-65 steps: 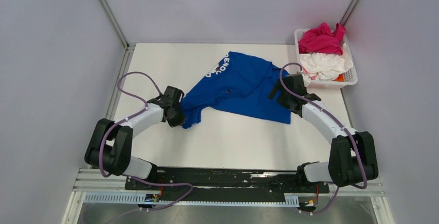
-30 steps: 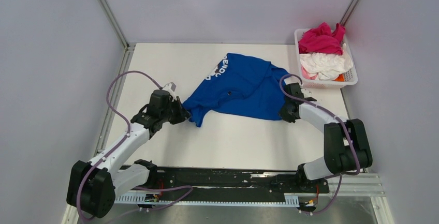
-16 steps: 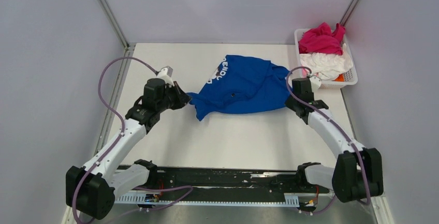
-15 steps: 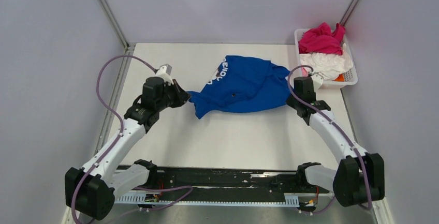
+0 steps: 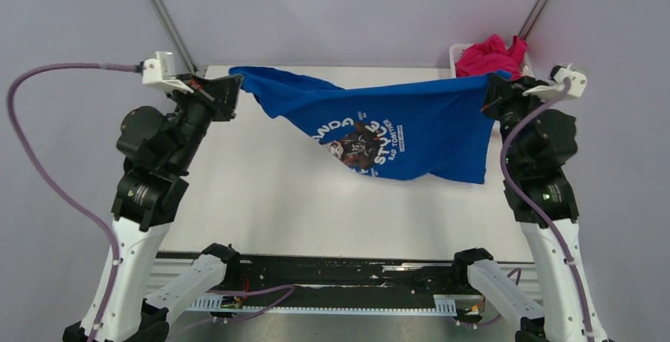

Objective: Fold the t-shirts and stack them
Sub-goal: Flatten out the tshirt

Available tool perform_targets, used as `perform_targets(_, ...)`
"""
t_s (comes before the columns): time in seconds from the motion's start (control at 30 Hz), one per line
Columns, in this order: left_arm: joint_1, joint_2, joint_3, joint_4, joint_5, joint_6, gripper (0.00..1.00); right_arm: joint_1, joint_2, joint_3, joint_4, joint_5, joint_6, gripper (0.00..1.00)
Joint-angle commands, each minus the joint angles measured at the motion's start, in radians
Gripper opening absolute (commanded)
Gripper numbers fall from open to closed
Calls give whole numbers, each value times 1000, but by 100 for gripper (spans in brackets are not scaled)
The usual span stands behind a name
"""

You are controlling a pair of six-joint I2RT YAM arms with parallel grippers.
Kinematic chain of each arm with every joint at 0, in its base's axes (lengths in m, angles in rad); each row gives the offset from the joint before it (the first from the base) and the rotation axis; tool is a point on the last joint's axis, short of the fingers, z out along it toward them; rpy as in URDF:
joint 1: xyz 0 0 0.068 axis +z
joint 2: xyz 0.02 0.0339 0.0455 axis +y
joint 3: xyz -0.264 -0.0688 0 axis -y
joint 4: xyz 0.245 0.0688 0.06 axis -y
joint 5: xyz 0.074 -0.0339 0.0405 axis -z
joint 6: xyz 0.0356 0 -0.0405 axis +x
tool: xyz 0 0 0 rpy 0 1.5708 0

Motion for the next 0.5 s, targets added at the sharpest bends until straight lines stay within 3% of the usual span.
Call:
perform_targets(0.0, -1, -53, 150, -35, -82, 64, 0, 0, -82, 136, 79, -142, -97, 0)
perform_targets(0.23, -1, -103, 403, -154, -148, 126, 0, 0, -122, 353, -22, -397, -110, 0)
perform_targets(0.47, -1, -140, 539, -215, -184, 156, 0, -1, -143, 485, -82, -566, -84, 0)
